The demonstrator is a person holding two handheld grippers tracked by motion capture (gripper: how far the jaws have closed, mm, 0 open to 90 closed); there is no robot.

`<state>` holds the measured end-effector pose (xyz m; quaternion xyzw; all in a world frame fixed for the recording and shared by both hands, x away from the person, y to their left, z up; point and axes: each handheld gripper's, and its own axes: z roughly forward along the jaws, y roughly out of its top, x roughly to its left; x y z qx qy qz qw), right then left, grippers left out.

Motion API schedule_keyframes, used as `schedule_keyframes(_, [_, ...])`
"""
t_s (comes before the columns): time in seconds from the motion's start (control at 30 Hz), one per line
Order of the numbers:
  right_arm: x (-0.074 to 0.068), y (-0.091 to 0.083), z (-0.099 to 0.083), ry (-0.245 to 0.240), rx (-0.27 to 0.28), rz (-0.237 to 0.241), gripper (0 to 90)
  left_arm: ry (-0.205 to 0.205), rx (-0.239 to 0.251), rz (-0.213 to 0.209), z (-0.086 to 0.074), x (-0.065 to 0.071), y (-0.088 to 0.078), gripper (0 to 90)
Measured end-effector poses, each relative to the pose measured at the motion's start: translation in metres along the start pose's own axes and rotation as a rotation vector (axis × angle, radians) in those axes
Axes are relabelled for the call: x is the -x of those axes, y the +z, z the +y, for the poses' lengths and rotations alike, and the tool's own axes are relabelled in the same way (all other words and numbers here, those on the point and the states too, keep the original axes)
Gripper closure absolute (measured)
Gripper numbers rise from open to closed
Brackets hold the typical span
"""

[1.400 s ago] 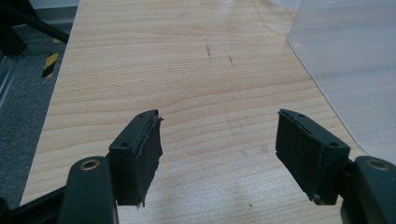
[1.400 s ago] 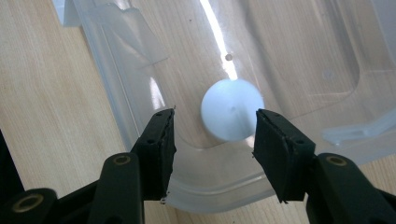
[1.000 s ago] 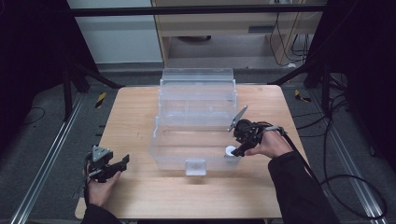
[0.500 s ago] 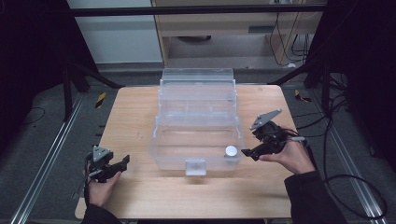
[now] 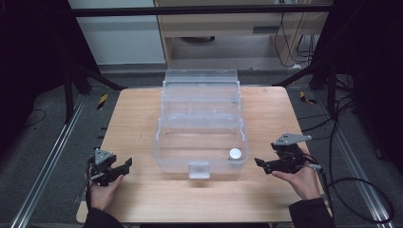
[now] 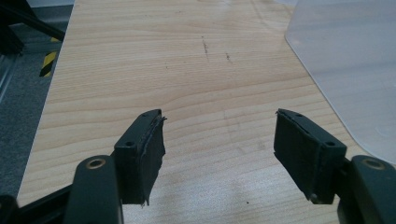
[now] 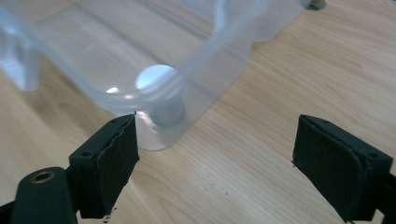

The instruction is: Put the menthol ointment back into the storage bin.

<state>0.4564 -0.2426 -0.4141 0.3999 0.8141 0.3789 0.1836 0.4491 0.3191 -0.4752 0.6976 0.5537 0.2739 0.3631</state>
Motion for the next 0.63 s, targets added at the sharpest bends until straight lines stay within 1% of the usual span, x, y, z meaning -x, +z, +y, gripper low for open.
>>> schedule_keyframes(0.03, [0.000,0.000,0.000,0.000,0.000,0.000,14.2,0.000,0.000,0.000,0.000,0.000,0.000,33.7])
schedule_keyframes(0.07, [0.006,0.004,-0.010,0.047,0.024,-0.013,13.4,0.001,-0.001,-0.001,0.000,0.000,0.000,34.2])
schedule_keyframes(0.1, [0.009,0.006,-0.014,0.066,0.029,-0.017,13.0,0.001,-0.001,-0.001,0.000,0.000,0.000,34.6])
schedule_keyframes(0.17, [0.015,0.008,-0.022,0.089,0.028,-0.031,12.2,0.001,0.000,-0.001,0.000,0.000,0.000,35.3])
schedule_keyframes(0.2, [0.017,0.010,-0.026,0.106,0.045,-0.038,12.2,0.000,0.001,0.000,0.000,0.000,0.000,35.8])
schedule_keyframes(0.23, [0.017,0.010,-0.026,0.106,0.045,-0.038,12.2,0.000,0.001,0.000,0.000,0.000,0.000,36.1])
schedule_keyframes(0.27, [0.019,0.010,-0.032,0.119,0.053,-0.045,12.2,0.001,0.002,-0.003,0.000,-0.001,0.000,36.1])
schedule_keyframes(0.3, [0.023,0.011,-0.041,0.147,0.074,-0.063,11.6,0.000,0.002,-0.001,0.000,-0.001,0.000,36.5])
schedule_keyframes(0.33, [0.025,0.012,-0.044,0.163,0.080,-0.067,11.0,-0.003,0.002,-0.002,-0.001,-0.002,0.000,36.6])
schedule_keyframes(0.43, [0.032,0.013,-0.056,0.177,0.095,-0.104,10.6,-0.005,0.003,-0.002,-0.001,-0.004,0.000,36.7])
schedule_keyframes(0.47, [0.035,0.014,-0.060,0.182,0.093,-0.111,10.3,-0.005,0.003,-0.003,-0.001,-0.004,0.000,36.7])
schedule_keyframes(0.5, [0.036,0.014,-0.062,0.197,0.087,-0.111,10.0,-0.002,0.002,-0.003,-0.001,-0.004,0.001,36.6])
schedule_keyframes(0.53, [0.040,0.015,-0.066,0.208,0.090,-0.126,10.0,-0.001,0.002,-0.002,-0.001,-0.004,0.001,36.4])
schedule_keyframes(0.57, [0.042,0.015,-0.068,0.209,0.090,-0.130,9.8,0.000,0.001,-0.001,-0.001,-0.005,0.002,36.2])
schedule_keyframes(0.6, [0.043,0.015,-0.069,0.229,0.090,-0.135,9.2,0.002,-0.001,-0.001,-0.001,-0.005,0.002,35.6])
schedule_keyframes(0.63, [0.045,0.015,-0.070,0.228,0.094,-0.139,9.1,0.004,-0.002,0.001,-0.001,-0.005,0.003,35.2])
